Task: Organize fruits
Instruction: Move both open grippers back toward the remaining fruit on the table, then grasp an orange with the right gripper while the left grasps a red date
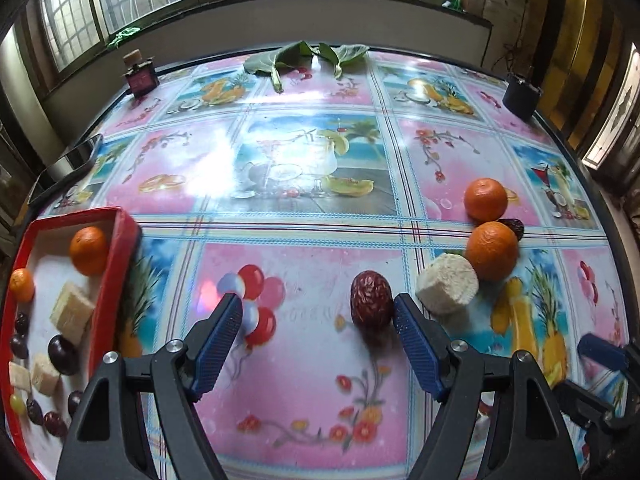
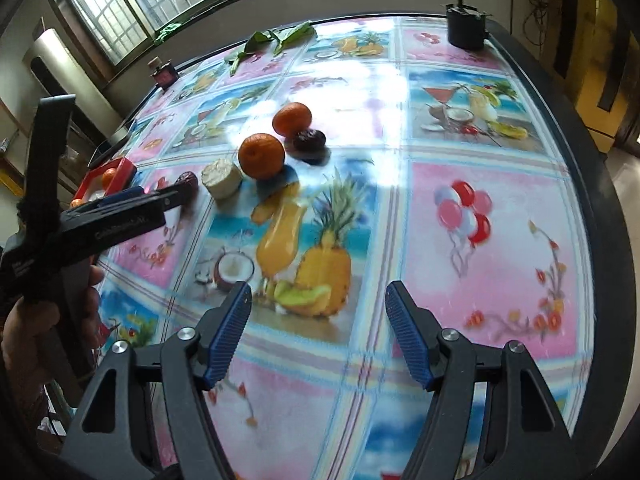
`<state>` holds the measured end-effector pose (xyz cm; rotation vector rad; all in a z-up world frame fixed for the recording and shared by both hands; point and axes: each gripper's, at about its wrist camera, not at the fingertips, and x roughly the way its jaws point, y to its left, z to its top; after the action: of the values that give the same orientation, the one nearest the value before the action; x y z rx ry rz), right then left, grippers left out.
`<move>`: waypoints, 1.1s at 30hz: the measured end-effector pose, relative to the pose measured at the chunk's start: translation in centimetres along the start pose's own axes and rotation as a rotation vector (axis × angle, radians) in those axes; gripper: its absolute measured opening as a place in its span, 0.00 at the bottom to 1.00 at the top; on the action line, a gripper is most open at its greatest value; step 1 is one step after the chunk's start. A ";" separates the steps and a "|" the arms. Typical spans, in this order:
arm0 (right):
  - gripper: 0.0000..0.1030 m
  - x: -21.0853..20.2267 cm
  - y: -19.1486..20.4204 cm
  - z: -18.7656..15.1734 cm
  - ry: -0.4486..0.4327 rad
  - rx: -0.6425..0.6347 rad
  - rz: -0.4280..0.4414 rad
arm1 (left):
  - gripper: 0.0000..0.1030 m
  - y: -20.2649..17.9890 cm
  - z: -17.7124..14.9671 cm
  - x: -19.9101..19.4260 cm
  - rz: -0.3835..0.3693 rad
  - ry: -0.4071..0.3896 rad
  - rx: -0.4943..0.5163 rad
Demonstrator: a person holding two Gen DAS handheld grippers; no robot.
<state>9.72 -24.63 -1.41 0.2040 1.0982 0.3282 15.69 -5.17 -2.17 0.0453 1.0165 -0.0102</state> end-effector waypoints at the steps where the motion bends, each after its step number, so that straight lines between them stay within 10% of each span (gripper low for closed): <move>1: 0.68 0.3 0.1 0.4 -0.005 -0.007 0.008 | 0.62 0.0 0.0 0.0 -0.008 -0.013 0.009; 4: 0.68 1.1 0.6 1.9 -0.043 -0.026 0.033 | 0.21 -0.2 0.3 -0.2 -0.030 -0.029 0.044; 21: 0.37 6.1 2.5 7.8 -0.066 -0.014 0.144 | 0.21 2.2 -2.1 -2.0 -0.110 -0.005 -0.021; 33: 0.37 1.1 1.8 2.5 -0.084 -0.112 0.035 | 0.21 3.3 -5.3 -4.2 -0.177 0.000 -0.110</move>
<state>12.12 -22.56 -0.69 0.1363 0.9916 0.4084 9.08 -1.70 -1.33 -0.1445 1.0173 -0.1155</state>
